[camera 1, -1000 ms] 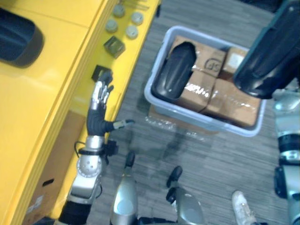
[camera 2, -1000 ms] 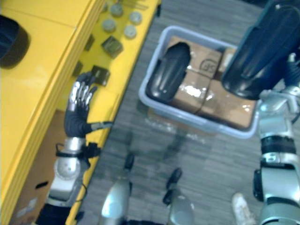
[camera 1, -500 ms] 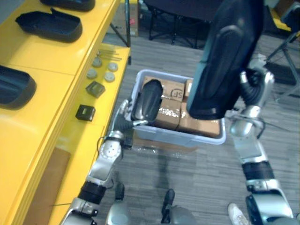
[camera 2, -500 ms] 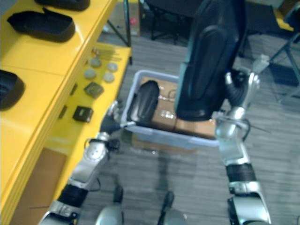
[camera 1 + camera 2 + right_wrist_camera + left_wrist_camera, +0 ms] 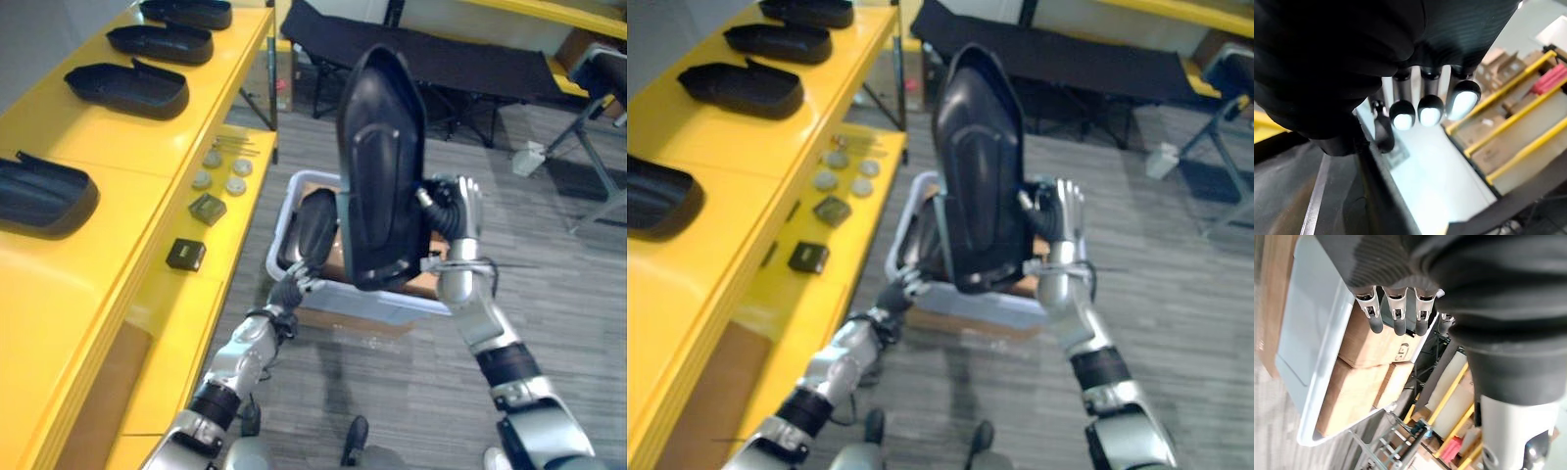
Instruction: Walk over and take plastic housings, then place them on the shelf
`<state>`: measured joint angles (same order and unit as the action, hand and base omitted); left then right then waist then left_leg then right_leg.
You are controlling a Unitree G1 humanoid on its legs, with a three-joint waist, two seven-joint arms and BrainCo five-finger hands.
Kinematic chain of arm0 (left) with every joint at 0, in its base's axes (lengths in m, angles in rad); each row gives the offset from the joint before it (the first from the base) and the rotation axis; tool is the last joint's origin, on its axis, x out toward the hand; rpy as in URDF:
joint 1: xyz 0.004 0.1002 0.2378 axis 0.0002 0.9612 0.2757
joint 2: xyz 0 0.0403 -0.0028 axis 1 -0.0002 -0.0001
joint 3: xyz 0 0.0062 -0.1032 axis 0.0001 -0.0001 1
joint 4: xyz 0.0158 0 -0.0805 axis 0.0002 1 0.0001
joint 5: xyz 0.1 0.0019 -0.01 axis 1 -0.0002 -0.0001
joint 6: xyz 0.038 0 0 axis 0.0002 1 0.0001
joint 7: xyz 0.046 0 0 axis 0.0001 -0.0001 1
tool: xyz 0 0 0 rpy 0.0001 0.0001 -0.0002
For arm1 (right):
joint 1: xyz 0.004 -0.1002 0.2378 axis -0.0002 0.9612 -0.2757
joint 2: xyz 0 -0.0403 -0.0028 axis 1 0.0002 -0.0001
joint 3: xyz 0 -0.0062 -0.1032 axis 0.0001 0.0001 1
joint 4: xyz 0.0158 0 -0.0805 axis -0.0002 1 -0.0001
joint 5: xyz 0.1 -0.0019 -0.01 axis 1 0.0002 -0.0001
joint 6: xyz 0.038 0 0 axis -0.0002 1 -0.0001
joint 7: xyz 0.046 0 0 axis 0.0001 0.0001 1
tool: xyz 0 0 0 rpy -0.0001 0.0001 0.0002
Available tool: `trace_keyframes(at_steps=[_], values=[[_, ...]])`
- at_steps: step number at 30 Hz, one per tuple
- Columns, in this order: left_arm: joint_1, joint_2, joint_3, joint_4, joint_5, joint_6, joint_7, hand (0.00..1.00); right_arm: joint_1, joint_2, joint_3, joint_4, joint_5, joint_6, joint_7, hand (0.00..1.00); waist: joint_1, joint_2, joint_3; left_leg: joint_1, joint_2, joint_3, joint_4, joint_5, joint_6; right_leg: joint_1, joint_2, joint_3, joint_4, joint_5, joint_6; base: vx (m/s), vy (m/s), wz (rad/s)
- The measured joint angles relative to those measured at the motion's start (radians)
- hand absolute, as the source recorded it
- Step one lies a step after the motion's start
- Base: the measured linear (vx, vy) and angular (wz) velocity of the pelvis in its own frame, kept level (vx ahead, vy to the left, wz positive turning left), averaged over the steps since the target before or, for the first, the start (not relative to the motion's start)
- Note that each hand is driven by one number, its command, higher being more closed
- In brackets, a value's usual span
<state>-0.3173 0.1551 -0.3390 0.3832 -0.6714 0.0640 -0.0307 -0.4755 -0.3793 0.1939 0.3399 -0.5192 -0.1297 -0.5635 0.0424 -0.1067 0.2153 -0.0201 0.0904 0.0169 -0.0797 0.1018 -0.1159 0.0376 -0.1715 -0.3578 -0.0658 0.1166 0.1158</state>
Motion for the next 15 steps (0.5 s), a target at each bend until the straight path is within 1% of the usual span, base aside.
trace_keyframes(at_steps=[2, 3, 5, 6, 8, 10, 12, 15], values=[[0.000, -0.005, -0.001, 0.000, -0.035, -0.015, 0.001, 0.00, 0.000, 0.004, 0.011, 0.016, -0.007, 0.010, 0.001, 1.00, 0.000, 0.000, 0.000, -0.001, 0.000, -0.003, 0.000, 0.000, 0.000, 0.001, 0.000, -0.002, 0.000, 0.000, 0.000, -0.02, -0.002, 0.04], [-0.001, -0.006, -0.009, 0.000, -0.040, -0.033, 0.004, 0.00, 0.000, 0.009, 0.013, 0.028, -0.006, 0.018, 0.003, 1.00, 0.000, -0.001, 0.000, -0.001, -0.001, -0.004, 0.000, 0.000, 0.000, 0.001, 0.000, -0.003, 0.000, 0.000, 0.000, -0.01, -0.002, 0.04], [-0.004, -0.006, -0.020, 0.000, -0.068, -0.051, 0.014, 0.00, 0.000, 0.015, 0.013, 0.042, -0.007, 0.027, 0.013, 1.00, 0.001, -0.001, -0.001, -0.002, -0.001, -0.006, 0.000, 0.001, -0.001, 0.002, 0.000, -0.005, 0.000, 0.000, 0.000, 0.00, 0.000, 0.00], [-0.008, -0.007, -0.027, 0.000, -0.073, -0.075, 0.023, 0.00, 0.000, 0.020, 0.014, 0.054, -0.007, 0.027, 0.019, 1.00, 0.001, -0.002, -0.001, -0.002, -0.001, -0.006, 0.000, 0.001, -0.001, 0.002, 0.000, -0.005, 0.000, 0.001, 0.000, 0.00, 0.000, 0.00], [-0.019, -0.010, -0.028, -0.001, -0.075, -0.109, 0.037, 0.00, 0.000, 0.025, 0.018, 0.079, -0.008, 0.027, 0.019, 1.00, 0.001, -0.003, -0.003, -0.002, -0.001, -0.007, 0.000, 0.001, -0.001, 0.003, 0.000, -0.006, 0.000, 0.001, 0.000, 0.00, 0.000, 0.00], [-0.034, -0.013, -0.026, -0.004, -0.066, -0.166, 0.087, 0.00, 0.000, 0.026, 0.033, 0.095, -0.010, 0.026, 0.019, 1.00, 0.001, -0.003, -0.005, -0.001, -0.001, -0.008, 0.000, 0.001, -0.001, 0.004, 0.000, -0.006, 0.000, 0.001, 0.000, 0.00, 0.000, 0.00], [-0.040, -0.017, -0.010, -0.029, -0.066, -0.211, 0.125, 0.00, 0.002, 0.032, 0.035, 0.111, -0.022, 0.026, 0.019, 1.00, 0.001, -0.003, -0.005, 0.000, -0.001, -0.009, 0.000, 0.001, -0.001, 0.006, 0.000, -0.007, 0.000, 0.001, 0.000, 0.00, 0.000, 0.00], [-0.041, -0.020, 0.025, -0.052, -0.066, -0.238, 0.130, 0.00, 0.010, 0.042, 0.035, 0.113, -0.036, 0.026, 0.019, 1.00, 0.002, -0.004, -0.009, 0.002, -0.001, -0.012, 0.000, 0.001, -0.001, 0.010, 0.001, -0.011, 0.000, 0.001, 0.000, -0.01, -0.002, 0.03]])
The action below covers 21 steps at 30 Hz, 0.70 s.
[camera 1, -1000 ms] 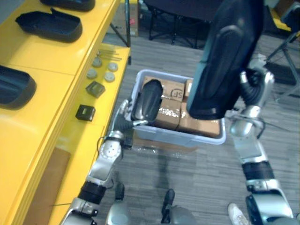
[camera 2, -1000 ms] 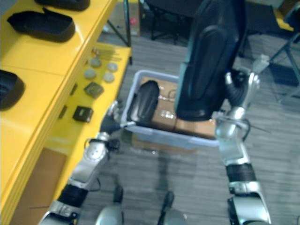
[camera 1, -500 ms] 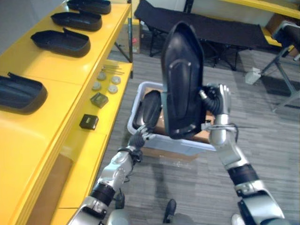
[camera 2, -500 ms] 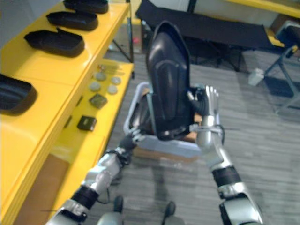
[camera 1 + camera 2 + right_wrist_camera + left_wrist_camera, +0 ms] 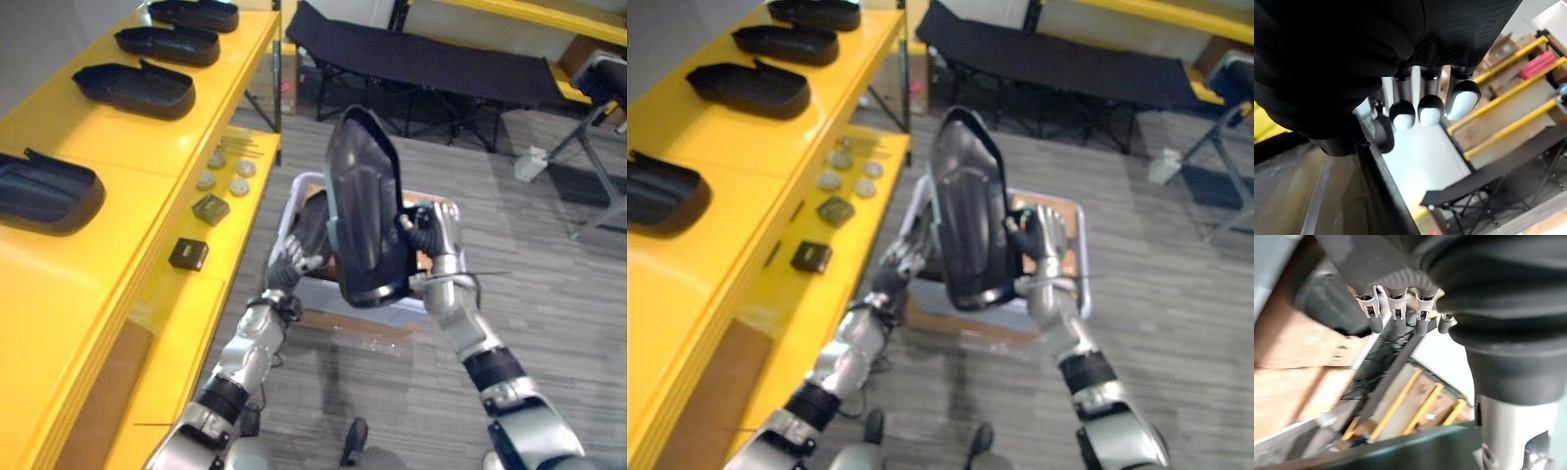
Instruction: Walk over and take plastic housings, then place them on the shelf
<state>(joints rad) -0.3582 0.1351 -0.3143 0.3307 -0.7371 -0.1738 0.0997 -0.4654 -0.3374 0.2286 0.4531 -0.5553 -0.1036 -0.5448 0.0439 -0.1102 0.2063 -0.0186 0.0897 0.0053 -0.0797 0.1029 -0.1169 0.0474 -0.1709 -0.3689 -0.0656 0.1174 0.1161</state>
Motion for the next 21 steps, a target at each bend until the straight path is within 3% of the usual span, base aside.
trace_keyframes(at_steps=[5, 9, 15, 21], values=[[0.000, 0.001, 0.028, -0.007, 0.000, 0.009, -0.038, 0.00, 0.019, 0.018, 0.001, 0.015, -0.010, -0.006, 0.000, 1.00, 0.002, -0.001, -0.008, 0.001, 0.000, -0.006, 0.000, 0.001, 0.000, 0.005, 0.000, -0.007, 0.000, 0.000, 0.000, -0.02, -0.003, 0.04], [0.000, 0.002, 0.026, -0.009, 0.027, 0.075, -0.075, 0.00, 0.019, 0.023, 0.016, 0.047, -0.011, -0.009, -0.003, 1.00, 0.007, -0.001, -0.008, -0.001, 0.000, -0.010, 0.000, 0.001, -0.001, 0.006, 0.000, -0.011, 0.000, 0.000, 0.000, -0.02, -0.002, 0.02], [-0.003, 0.005, -0.040, -0.001, 0.157, 0.207, -0.093, 0.00, -0.009, 0.024, 0.060, 0.047, -0.011, -0.008, -0.005, 1.00, 0.011, -0.001, -0.008, -0.003, 0.000, -0.011, 0.000, 0.003, 0.000, 0.004, 0.001, -0.011, 0.000, 0.000, 0.000, 0.00, 0.000, 0.00], [-0.004, 0.011, -0.087, 0.054, 0.208, 0.260, -0.118, 0.00, -0.084, 0.023, 0.082, 0.047, -0.011, -0.001, -0.005, 1.00, 0.012, -0.001, -0.008, -0.006, -0.001, -0.016, 0.000, 0.004, 0.000, 0.003, 0.001, -0.015, 0.000, 0.000, 0.000, 0.00, 0.000, 0.01]])
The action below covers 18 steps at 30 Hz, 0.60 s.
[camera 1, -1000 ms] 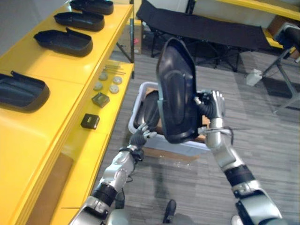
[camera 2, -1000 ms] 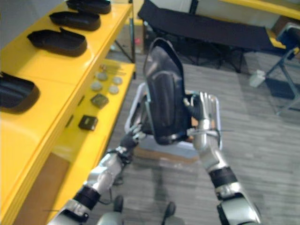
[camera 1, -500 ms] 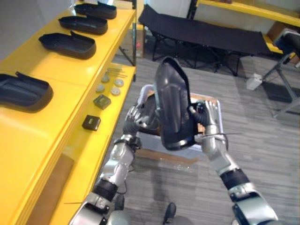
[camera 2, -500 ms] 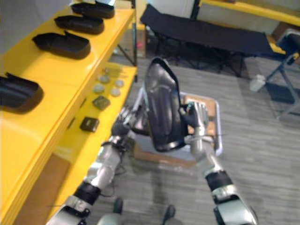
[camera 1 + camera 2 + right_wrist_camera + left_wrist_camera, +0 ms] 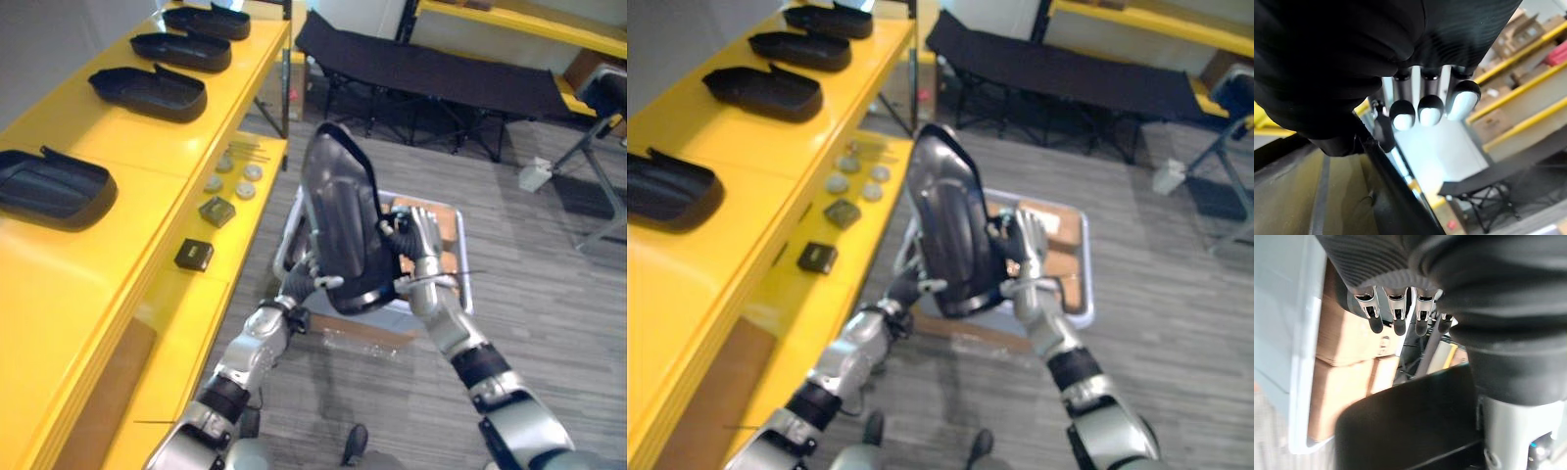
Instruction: Walk over and take plastic housings, then place them on the shelf
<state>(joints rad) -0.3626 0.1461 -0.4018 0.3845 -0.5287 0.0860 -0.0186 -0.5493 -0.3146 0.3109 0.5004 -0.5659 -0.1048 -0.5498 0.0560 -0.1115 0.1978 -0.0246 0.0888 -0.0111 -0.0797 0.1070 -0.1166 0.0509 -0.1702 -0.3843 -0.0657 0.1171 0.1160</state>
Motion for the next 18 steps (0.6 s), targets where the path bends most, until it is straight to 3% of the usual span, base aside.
trace_keyframes(at_steps=[12, 18], values=[[-0.001, 0.004, -0.037, 0.030, 0.023, 0.007, -0.003, 0.00, -0.023, -0.004, 0.026, 0.026, -0.009, 0.002, 0.003, 1.00, 0.011, 0.000, 0.000, -0.009, -0.002, -0.009, 0.000, 0.004, 0.001, -0.004, -0.001, -0.008, 0.000, 0.000, 0.000, 0.00, 0.000, 0.01], [-0.001, 0.004, -0.037, 0.030, 0.003, -0.037, 0.060, 0.00, -0.029, -0.004, 0.028, 0.033, -0.049, 0.000, 0.003, 1.00, 0.011, 0.000, 0.000, -0.009, -0.002, -0.009, 0.000, 0.004, 0.001, -0.004, -0.001, -0.009, 0.001, 0.000, 0.000, 0.00, 0.000, 0.00]])
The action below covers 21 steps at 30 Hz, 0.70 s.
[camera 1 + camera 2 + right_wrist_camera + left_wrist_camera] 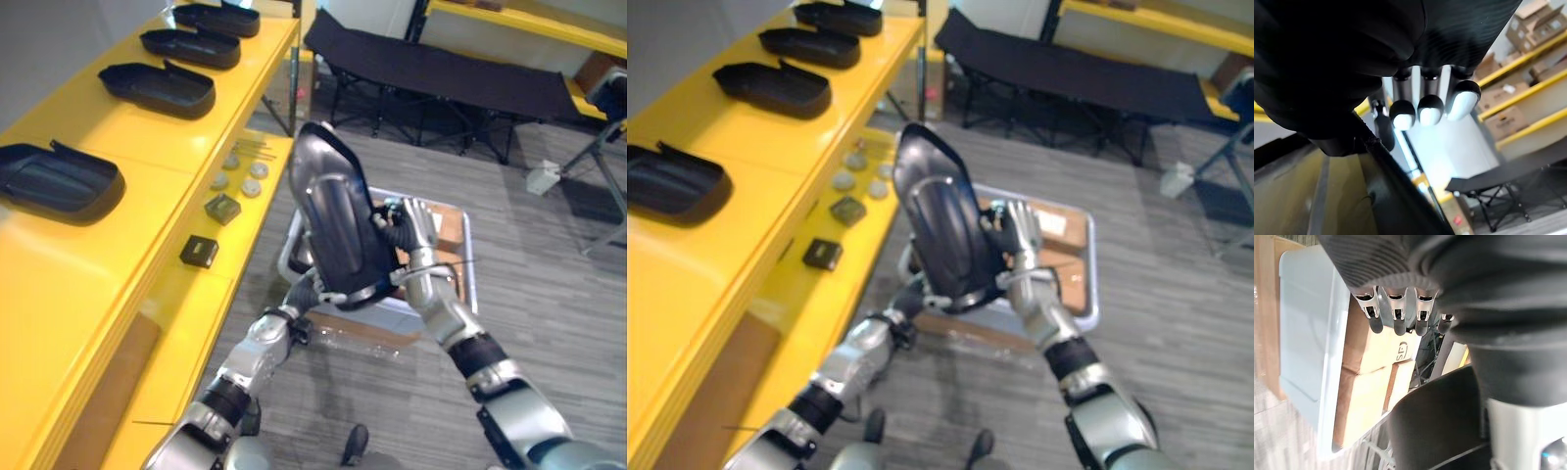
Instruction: Walk over and take plastic housings, then place them on the shelf
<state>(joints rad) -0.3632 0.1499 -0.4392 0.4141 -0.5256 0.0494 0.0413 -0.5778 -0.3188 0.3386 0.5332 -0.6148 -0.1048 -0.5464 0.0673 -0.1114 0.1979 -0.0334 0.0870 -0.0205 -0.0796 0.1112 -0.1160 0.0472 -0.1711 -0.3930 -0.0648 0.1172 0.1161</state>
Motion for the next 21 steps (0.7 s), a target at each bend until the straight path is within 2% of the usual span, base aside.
trace_keyframes(at_steps=[3, 5, 10, 17, 21], values=[[0.003, 0.000, 0.010, 0.000, -0.017, -0.027, 0.024, 0.00, 0.000, 0.000, 0.009, 0.002, -0.026, 0.000, 0.000, 1.00, 0.001, 0.000, 0.000, 0.000, 0.000, -0.001, 0.000, 0.000, 0.000, 0.000, 0.000, -0.001, 0.001, 0.000, 0.000, 0.00, 0.000, 0.00], [0.005, -0.003, 0.026, 0.000, -0.016, -0.029, 0.028, 0.00, 0.000, 0.000, 0.018, 0.002, -0.029, 0.000, 0.000, 1.00, 0.001, 0.000, 0.000, 0.000, 0.000, -0.001, 0.000, 0.000, 0.000, 0.000, 0.000, -0.001, 0.001, 0.000, 0.000, 0.00, 0.000, 0.00], [0.015, -0.005, 0.067, 0.000, -0.007, -0.065, 0.032, 0.00, 0.001, 0.004, 0.020, 0.007, -0.067, -0.007, 0.000, 1.00, 0.005, 0.000, 0.000, 0.000, 0.000, -0.002, 0.000, 0.001, 0.000, 0.000, 0.000, -0.002, 0.002, 0.000, 0.000, 0.00, 0.000, 0.00], [0.035, -0.005, 0.102, 0.004, -0.017, -0.065, 0.029, 0.00, 0.017, 0.004, 0.018, 0.007, -0.091, -0.011, 0.000, 1.00, 0.004, -0.004, 0.002, 0.001, 0.001, -0.001, -0.005, 0.001, 0.000, 0.000, 0.000, -0.002, 0.002, 0.000, 0.000, 0.00, 0.000, 0.00], [0.052, -0.002, 0.117, 0.011, -0.027, -0.062, 0.017, 0.00, 0.029, 0.002, 0.016, 0.007, -0.097, -0.032, -0.001, 1.00, 0.004, -0.007, 0.001, 0.001, 0.001, -0.001, -0.005, 0.001, 0.000, 0.000, 0.000, -0.002, 0.002, 0.000, 0.000, 0.00, 0.000, 0.00]])
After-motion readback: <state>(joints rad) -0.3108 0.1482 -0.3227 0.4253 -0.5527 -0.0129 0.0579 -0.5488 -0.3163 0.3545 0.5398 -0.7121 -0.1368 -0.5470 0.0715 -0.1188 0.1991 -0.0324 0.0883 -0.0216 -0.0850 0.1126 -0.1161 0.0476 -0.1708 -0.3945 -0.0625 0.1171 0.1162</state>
